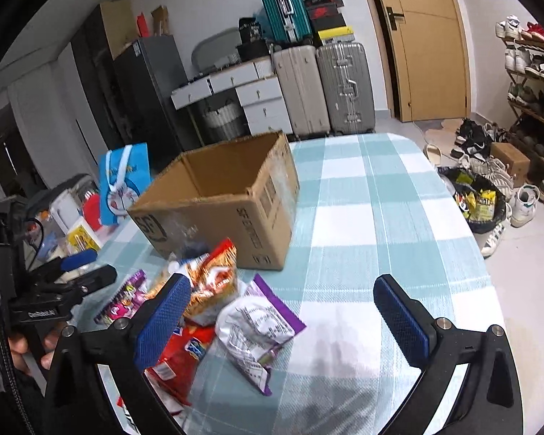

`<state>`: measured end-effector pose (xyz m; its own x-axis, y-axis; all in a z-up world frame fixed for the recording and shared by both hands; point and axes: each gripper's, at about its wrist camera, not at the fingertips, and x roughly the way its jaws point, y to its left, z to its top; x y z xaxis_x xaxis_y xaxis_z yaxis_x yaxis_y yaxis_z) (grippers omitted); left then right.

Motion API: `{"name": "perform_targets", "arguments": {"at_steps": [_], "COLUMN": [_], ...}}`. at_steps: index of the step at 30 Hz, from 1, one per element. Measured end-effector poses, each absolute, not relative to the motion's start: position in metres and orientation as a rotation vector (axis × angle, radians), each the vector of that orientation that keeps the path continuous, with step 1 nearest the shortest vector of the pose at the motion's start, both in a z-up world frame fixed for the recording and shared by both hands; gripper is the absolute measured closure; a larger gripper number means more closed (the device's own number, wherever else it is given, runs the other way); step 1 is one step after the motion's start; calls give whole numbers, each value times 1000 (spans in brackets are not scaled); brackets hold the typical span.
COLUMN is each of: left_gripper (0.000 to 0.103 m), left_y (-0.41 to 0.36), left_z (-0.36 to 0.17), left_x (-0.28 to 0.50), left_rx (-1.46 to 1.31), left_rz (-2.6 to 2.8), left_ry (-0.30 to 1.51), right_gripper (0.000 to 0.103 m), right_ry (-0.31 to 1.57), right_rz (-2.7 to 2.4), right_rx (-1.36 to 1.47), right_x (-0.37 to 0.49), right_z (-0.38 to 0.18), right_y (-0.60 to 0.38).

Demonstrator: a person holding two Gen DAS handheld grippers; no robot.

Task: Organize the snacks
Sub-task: 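Move both tools back down to the remaining snack pile, then grasp the purple snack bag with the left tool while the right tool grasps the white-purple bag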

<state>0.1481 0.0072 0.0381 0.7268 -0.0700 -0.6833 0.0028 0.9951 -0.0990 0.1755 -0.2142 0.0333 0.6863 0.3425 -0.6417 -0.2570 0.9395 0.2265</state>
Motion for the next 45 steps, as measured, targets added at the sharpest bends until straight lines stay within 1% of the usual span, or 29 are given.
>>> {"name": "perform_targets", "arguments": {"at_steps": [10,20,32,45], "left_gripper": [1,1,1,1], "left_y": [-4,-11,-12,-3], "left_z": [33,20,6,-2], "left_x": [151,157,160,165], "left_rx": [-59,-99,-62,-99], "left_rz": [-79,-131,-108,-111], "left_ry": [808,868,893,910], "right_gripper": [1,0,0,1], "right_ry": [821,854,895,954], "right_rz": [341,346,362,340], "right_rx": [81,53,63,95], "right_x": [185,187,192,200], "right_z": [11,0,-14,-26], "right_y": [-200,-192,-187,-191]}}
